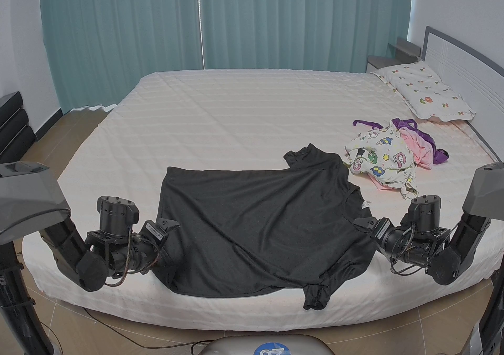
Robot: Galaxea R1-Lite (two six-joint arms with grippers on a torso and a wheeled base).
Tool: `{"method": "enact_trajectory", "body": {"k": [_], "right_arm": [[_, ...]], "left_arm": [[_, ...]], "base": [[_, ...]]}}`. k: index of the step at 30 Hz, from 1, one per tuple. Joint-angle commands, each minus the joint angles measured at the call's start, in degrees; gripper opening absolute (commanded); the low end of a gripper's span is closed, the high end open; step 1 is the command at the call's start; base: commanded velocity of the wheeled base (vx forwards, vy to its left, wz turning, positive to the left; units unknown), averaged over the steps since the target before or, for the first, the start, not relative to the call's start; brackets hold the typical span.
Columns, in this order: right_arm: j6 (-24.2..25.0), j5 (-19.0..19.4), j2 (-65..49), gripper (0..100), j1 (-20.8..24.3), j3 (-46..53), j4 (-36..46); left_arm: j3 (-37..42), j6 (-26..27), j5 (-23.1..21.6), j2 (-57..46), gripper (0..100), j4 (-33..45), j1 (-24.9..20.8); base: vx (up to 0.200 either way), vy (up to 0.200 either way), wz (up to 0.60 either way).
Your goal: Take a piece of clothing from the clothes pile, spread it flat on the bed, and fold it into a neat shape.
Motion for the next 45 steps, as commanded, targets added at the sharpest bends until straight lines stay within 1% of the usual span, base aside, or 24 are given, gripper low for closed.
{"method": "enact_trajectory", "body": {"k": [1, 7, 12, 13, 14, 15, 18, 21, 22, 24, 28, 31, 32, 33, 35, 45], "right_arm": [[-0.1, 0.1, 3.2, 100, 0.3, 1.5, -1.1], [-0.1, 0.1, 3.6, 100, 0.4, 1.4, -1.2], [0.0, 0.1, 3.7, 100, 0.4, 1.5, -1.2], [0.0, 0.1, 3.7, 100, 0.5, 1.5, -1.2], [0.0, 0.1, 3.7, 100, 0.5, 1.5, -1.2], [0.0, 0.1, 3.7, 100, 0.5, 1.5, -1.2], [0.0, 0.1, 3.7, 100, 0.4, 1.5, -1.2], [-0.1, 0.0, 3.3, 100, -0.2, 1.8, -1.3], [-0.1, 0.0, 3.3, 100, -0.4, 2.0, -1.3], [-0.1, 0.0, 3.3, 100, -0.6, 2.1, -1.3], [-0.1, 0.0, 3.2, 100, -0.7, 2.3, -1.4], [-0.1, -0.1, 2.9, 100, -0.7, 2.6, -1.4], [-0.1, -0.1, 2.9, 100, -0.7, 2.6, -1.4], [-0.1, -0.1, 3.0, 100, -0.7, 2.7, -1.4], [-0.1, -0.1, 3.0, 100, -0.7, 2.7, -1.4], [-0.2, 0.0, 3.1, 100, -0.6, 2.8, -1.4]], "left_arm": [[-0.9, -0.3, 0.8, 3.9, 100, -1.8, -2.4], [-1.0, -1.2, 0.8, 4.9, 100, -2.5, -5.2], [-1.1, -0.9, 1.8, 7.0, 100, -2.6, -5.7], [-1.4, -0.7, 3.6, 7.5, 100, -2.6, -5.8], [-1.4, -0.7, 3.7, 7.6, 100, -2.6, -5.8], [-1.5, -0.7, 5.6, 8.0, 100, -2.4, -5.8], [-1.0, -0.5, 7.3, 8.8, 100, -2.1, -5.7], [0.9, 1.9, 9.6, 8.8, 100, -2.1, -5.7], [2.9, 3.4, 10.8, 8.8, 100, -2.5, -5.5], [4.3, 5.0, 11.5, 8.7, 100, -2.5, -5.0], [6.3, 5.6, 11.9, 7.8, 100, -2.4, -2.8], [9.3, 9.1, 11.9, 6.6, 100, -2.1, -0.6], [9.3, 9.1, 11.9, 6.6, 100, -2.1, -0.6], [10.8, 11.1, 12.0, 6.7, 100, -2.3, -0.3], [11.4, 11.9, 12.0, 6.9, 100, -1.9, -0.3], [13.1, 11.9, 12.3, 6.6, 100, -2.3, 0.5]], "base": [[0.0, 0.0, 0.0], [0.0, 0.0, 0.0], [0.0, 0.0, 0.0], [0.0, 0.0, 0.0], [0.0, 0.0, 0.0], [0.0, 0.0, 0.0], [0.0, 0.0, 0.0], [0.0, 0.0, 0.0], [0.0, 0.0, 0.0], [0.0, 0.0, 0.0], [0.0, 0.0, 0.0], [0.0, 0.0, 0.0], [0.0, 0.0, 0.0], [0.0, 0.0, 0.0], [0.0, 0.0, 0.0], [0.0, 0.0, 0.0]]}}
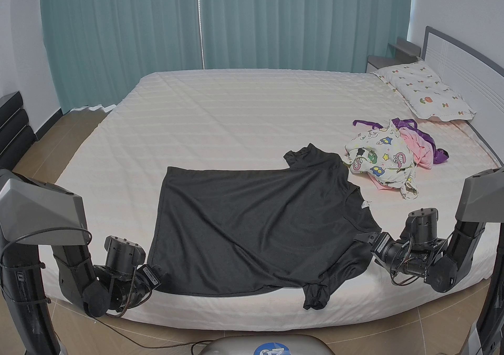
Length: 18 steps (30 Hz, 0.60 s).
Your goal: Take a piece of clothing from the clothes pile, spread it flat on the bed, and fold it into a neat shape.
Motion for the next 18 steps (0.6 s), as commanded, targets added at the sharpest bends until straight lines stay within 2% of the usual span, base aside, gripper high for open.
{"method": "enact_trajectory", "body": {"k": [1, 10, 11, 15, 18], "right_arm": [[0.0, 0.0, 0.1, 100, 0.0, 0.2, 0.0], [-1.6, 0.0, 0.5, 100, 0.1, 1.1, 0.0], [-1.7, 0.0, 0.5, 100, 0.1, 1.2, 0.0], [-2.0, 0.1, 0.8, 100, 0.3, 1.4, 0.0], [-3.3, 0.0, 2.1, 100, -0.1, 1.2, 0.0]], "left_arm": [[0.6, -0.4, -0.2, 0.2, 100, -0.6, 0.2], [-0.7, -0.7, -3.7, 1.3, 100, -0.7, 0.4], [-0.7, -0.7, -3.7, 1.4, 0, -0.7, 0.4], [-0.8, -0.9, -3.7, 1.5, 0, -0.7, 0.5], [-1.2, -2.9, -3.1, 1.0, 0, -4.0, 2.2]], "base": [[0.0, 0.0, 0.0], [0.0, 0.0, 0.0], [0.0, 0.0, 0.0], [0.0, 0.0, 0.0], [0.0, 0.0, 0.0]]}}
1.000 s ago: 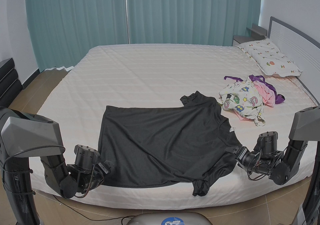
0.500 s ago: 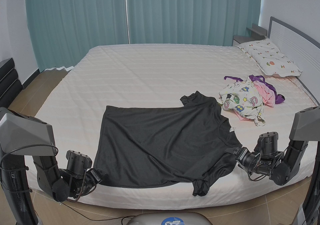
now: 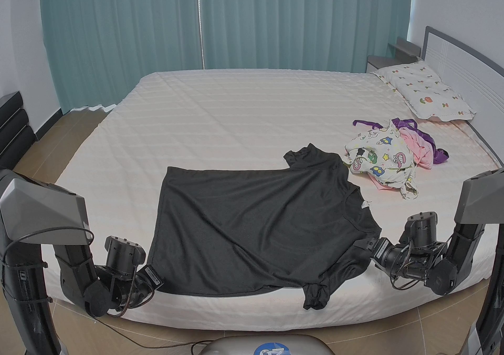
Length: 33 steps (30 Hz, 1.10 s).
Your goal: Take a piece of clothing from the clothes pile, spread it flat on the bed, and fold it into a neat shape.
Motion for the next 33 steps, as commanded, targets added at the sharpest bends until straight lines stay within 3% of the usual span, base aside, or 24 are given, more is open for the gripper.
{"method": "enact_trajectory", "body": {"k": [1, 5, 15, 16, 26, 33], "right_arm": [[-1.0, 0.0, 1.5, 100, -0.4, -0.1, 0.0], [-2.8, -0.1, 2.9, 100, -0.7, -0.2, 0.0], [-3.6, 0.0, 5.2, 100, -0.7, -3.9, 1.0], [-3.6, 0.0, 5.2, 0, -0.7, -3.9, 1.0], [-3.6, -1.9, 3.8, 0, -1.4, -8.3, 2.0], [-6.9, -2.0, 2.0, 0, -1.9, -17.4, 6.7]], "left_arm": [[-0.2, -1.6, 0.3, -0.3, 0, -3.1, 1.6], [0.0, -1.7, 0.4, -0.6, 0, -6.5, 3.7], [-0.3, -2.1, 0.0, -0.6, 0, -6.6, 4.5], [-0.3, -2.1, 0.0, -0.6, 0, -6.6, 4.5], [-1.1, -4.2, -0.2, -0.4, 0, -8.2, 5.9], [-1.1, -5.1, 0.2, 1.5, 0, -16.0, 8.1]], "base": [[0.0, 0.0, 0.0], [0.0, 0.0, 0.0], [0.0, 0.0, 0.0], [0.0, 0.0, 0.0], [0.0, 0.0, 0.0], [0.0, 0.0, 0.0]]}}
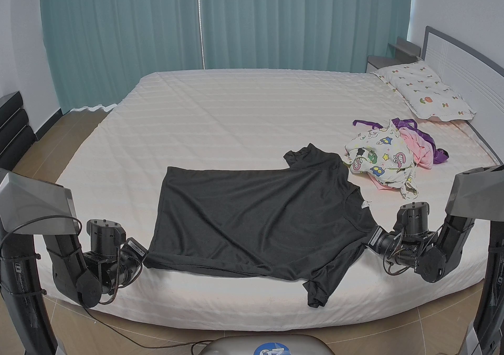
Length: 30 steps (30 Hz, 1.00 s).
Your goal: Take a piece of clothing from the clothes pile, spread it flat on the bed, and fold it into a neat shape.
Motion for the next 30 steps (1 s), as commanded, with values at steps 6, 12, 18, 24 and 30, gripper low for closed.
{"method": "enact_trajectory", "body": {"k": [6, 12, 18, 24, 30], "right_arm": [[-1.8, 0.9, 2.4, 0, -0.3, -15.5, 8.0], [-2.8, 1.1, 6.1, 0, -0.3, -21.3, 8.4], [-4.3, 3.3, 7.5, 100, -0.4, -22.3, 8.4], [-3.6, 4.1, 8.9, 100, -0.4, -22.9, 7.3], [-3.4, 8.1, 5.2, 100, -2.1, -19.5, 7.6]], "left_arm": [[-0.3, -0.3, 0.5, 3.0, 0, -6.1, 3.0], [-2.2, -1.6, 0.7, 5.7, 0, -8.8, 4.3], [-2.7, -1.9, 0.7, 6.1, 0, -11.0, 6.1], [-4.0, -1.9, 0.7, 8.1, 0, -11.2, 6.5], [-6.1, -1.9, 0.7, 8.9, 0, -11.2, 8.3]], "base": [[0.0, 0.0, 0.0], [0.0, 0.0, 0.0], [0.0, 0.0, 0.0], [0.0, 0.0, 0.0], [0.0, 0.0, 0.0]]}}
